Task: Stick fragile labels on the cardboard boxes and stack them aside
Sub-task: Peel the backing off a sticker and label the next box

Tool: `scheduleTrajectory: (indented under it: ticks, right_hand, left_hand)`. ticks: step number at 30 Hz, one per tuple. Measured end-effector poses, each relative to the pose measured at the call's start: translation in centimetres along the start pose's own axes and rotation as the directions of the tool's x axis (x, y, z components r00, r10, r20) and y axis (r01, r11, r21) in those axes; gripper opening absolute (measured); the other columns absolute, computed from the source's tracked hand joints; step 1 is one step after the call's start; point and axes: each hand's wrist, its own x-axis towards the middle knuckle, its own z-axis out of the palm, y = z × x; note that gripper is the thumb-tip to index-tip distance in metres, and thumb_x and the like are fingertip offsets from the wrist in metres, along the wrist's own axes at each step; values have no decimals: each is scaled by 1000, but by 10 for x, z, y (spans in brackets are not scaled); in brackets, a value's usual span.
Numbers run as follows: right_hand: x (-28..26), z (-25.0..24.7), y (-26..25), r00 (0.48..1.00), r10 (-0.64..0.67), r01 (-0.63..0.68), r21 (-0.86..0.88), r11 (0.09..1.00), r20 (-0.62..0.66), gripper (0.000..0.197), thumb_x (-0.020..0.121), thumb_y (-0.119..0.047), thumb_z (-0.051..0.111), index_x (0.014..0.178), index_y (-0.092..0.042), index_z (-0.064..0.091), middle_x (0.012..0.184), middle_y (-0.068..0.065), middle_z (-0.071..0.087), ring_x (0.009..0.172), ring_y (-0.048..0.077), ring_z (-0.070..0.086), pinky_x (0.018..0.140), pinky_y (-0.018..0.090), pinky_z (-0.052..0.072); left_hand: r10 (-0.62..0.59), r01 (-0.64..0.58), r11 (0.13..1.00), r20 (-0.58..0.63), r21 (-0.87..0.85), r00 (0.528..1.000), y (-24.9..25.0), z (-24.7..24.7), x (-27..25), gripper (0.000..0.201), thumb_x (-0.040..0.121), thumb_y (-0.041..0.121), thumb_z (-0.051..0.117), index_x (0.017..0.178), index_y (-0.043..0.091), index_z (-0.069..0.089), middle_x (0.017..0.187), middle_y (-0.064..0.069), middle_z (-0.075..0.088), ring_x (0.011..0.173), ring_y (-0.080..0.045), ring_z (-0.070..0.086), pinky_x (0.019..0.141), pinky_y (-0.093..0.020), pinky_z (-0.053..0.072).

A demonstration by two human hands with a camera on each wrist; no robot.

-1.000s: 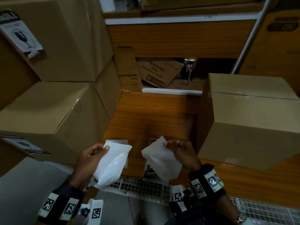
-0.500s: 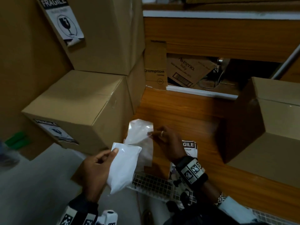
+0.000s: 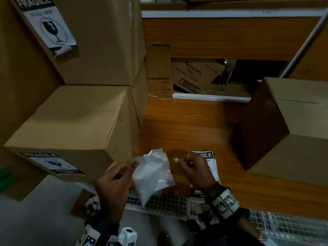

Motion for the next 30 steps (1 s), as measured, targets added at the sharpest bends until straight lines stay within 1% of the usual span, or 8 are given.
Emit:
scheduleTrajectory:
  ticks: [4,8,10,13,16,21,26,30]
  right_hand:
    - [-35,-22,-28,989,125,-129,59,990,78,60,97,-63,57,59,-17,68,56,7,65,53,19,62,62,34,51]
    - [-59,-36,-19,882,430,-465,211,860,190,80,84,-84,54,103,-10,78,91,25,74,76,39,67,71,39,49]
    - [-67,-44,-13,862,429,-505,387,771,271,71,92,-74,53,121,-12,73,115,25,72,100,52,64,87,52,46]
    - [-79,-60,-22,911,351,-401,656,639,215,41,97,-35,67,125,-5,71,127,29,67,114,45,65,104,59,46]
    - [-80,-81,-28,926,374,-277,774,569,55,26,79,-9,79,104,-4,78,118,34,68,93,38,75,86,48,60]
    - [-88,-120,-30,910,387,-145,761,632,-148,10,82,-4,74,90,2,75,106,35,72,81,35,76,74,45,64]
    - [-104,-178,-14,825,325,84,670,738,-462,11,90,-10,71,81,-4,68,97,26,74,87,33,71,73,40,61]
    - [-124,-245,-8,678,290,200,549,811,-675,6,93,-11,69,87,-10,70,89,18,78,71,28,76,57,37,63]
  left_hand:
    - [273,-270,962,191,-42,943,16,16,-13,21,92,38,72,100,20,75,86,-2,69,69,-18,67,55,-37,55]
    - [505,-493,862,301,-119,809,30,37,-11,34,82,28,77,109,10,67,108,-7,69,91,-24,68,76,-39,58]
    - [492,-459,870,317,-179,811,36,52,-10,44,85,34,75,115,5,63,115,-8,67,108,-21,64,88,-36,55]
    - [411,-297,888,317,-350,855,47,77,-15,55,88,48,73,120,6,59,117,-12,64,113,-28,66,87,-44,58]
    - [398,-204,850,338,-486,853,55,100,-25,55,81,39,82,122,11,58,122,-13,59,112,-41,67,84,-59,59]
    - [399,-155,849,421,-504,815,75,127,-47,57,76,45,83,123,23,58,130,8,58,119,-21,64,91,-35,59]
    - [309,-177,941,515,-290,799,80,159,-68,68,75,28,90,122,57,50,122,19,61,106,-3,68,82,-21,59]
    - [256,-161,963,557,-214,790,93,179,-77,33,81,29,83,102,41,61,104,18,69,83,0,72,68,-26,61]
